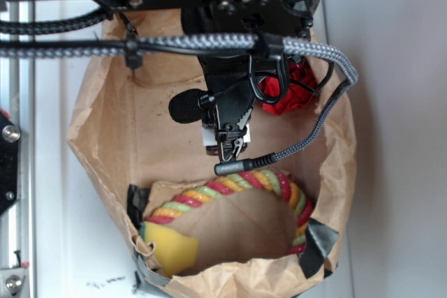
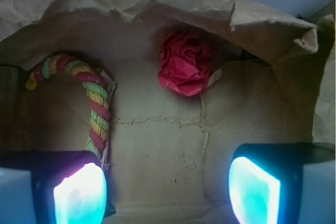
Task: Grab the red paper.
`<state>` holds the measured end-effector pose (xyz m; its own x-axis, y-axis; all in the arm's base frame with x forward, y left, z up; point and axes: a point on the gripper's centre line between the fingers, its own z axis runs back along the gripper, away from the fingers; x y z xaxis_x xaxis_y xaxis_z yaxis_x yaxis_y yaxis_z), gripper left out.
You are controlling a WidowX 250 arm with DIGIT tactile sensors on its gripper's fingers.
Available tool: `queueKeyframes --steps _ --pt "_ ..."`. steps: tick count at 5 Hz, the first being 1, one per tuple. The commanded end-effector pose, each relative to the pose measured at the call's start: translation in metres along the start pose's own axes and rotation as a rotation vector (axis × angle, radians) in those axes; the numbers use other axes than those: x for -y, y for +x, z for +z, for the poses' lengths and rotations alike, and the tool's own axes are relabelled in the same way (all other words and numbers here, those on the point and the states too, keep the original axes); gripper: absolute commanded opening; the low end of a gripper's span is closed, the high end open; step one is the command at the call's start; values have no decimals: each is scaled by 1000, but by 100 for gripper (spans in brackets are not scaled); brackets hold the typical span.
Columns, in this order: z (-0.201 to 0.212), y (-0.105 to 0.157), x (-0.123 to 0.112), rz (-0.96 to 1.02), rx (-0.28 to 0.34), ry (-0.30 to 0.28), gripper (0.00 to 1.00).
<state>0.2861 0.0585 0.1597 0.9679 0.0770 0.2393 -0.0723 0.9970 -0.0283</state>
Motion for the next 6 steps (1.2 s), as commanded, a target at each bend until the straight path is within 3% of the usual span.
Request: queueKeyframes --steps 1,3,5,6 --pt "15 7 -2 -1 50 11 100" --pt "-2 -6 -2 48 78 -14 100" --pt "-41 12 14 21 84 57 100" --pt "-52 26 4 55 94 60 100"
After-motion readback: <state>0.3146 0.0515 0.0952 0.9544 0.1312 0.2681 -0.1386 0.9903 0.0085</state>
